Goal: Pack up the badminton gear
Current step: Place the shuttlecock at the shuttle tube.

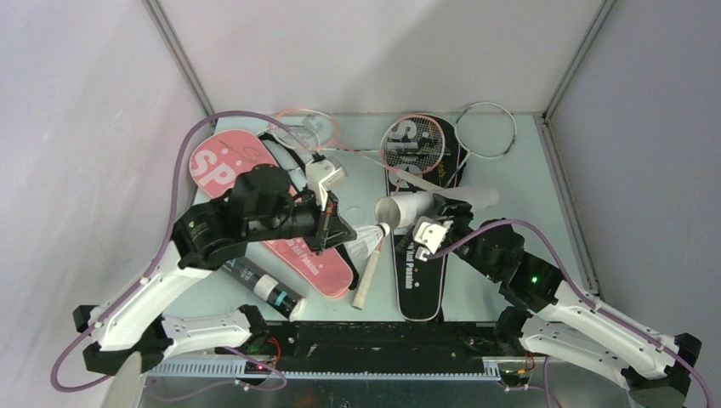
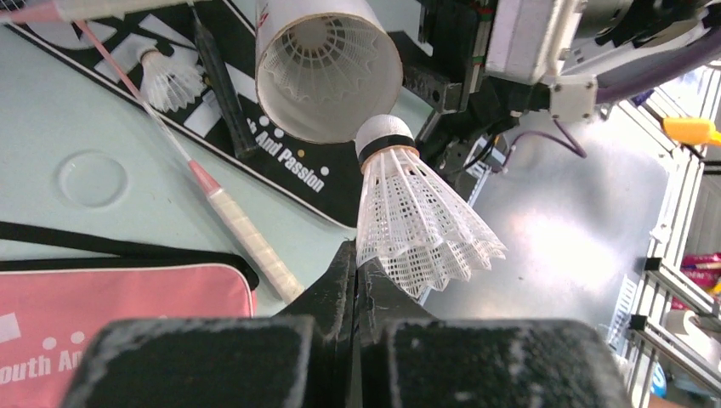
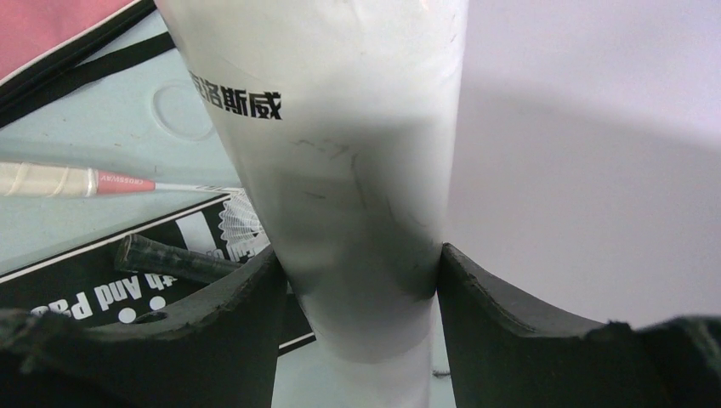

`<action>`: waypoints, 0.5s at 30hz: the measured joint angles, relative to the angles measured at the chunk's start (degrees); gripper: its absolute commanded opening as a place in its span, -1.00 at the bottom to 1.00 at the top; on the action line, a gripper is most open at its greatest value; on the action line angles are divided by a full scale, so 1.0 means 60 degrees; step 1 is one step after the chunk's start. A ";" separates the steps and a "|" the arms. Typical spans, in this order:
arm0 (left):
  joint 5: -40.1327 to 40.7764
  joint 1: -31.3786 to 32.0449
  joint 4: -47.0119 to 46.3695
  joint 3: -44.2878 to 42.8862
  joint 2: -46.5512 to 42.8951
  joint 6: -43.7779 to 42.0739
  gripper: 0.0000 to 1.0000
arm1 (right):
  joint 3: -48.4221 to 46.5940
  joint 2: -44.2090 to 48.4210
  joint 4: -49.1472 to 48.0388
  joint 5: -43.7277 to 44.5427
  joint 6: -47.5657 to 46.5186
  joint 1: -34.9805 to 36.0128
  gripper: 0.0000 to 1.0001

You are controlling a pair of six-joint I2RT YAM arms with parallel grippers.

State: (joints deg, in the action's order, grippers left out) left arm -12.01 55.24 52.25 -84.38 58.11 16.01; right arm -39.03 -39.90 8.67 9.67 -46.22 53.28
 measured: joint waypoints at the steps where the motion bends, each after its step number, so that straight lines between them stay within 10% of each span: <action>1: -0.0058 0.0000 0.0087 -0.0040 0.0120 -0.0018 -1.00 | 0.0000 0.0000 -0.0029 0.0000 -0.0066 0.0040 0.06; 15: -0.0095 -0.0310 0.0160 -0.0539 0.1450 -0.0080 -1.00 | 0.0000 -0.0087 -0.0127 -0.0204 -0.0663 0.0470 0.06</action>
State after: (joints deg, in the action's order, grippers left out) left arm -12.58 53.39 53.21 -87.61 66.81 15.53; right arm -39.03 -40.42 7.90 8.45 -50.19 56.10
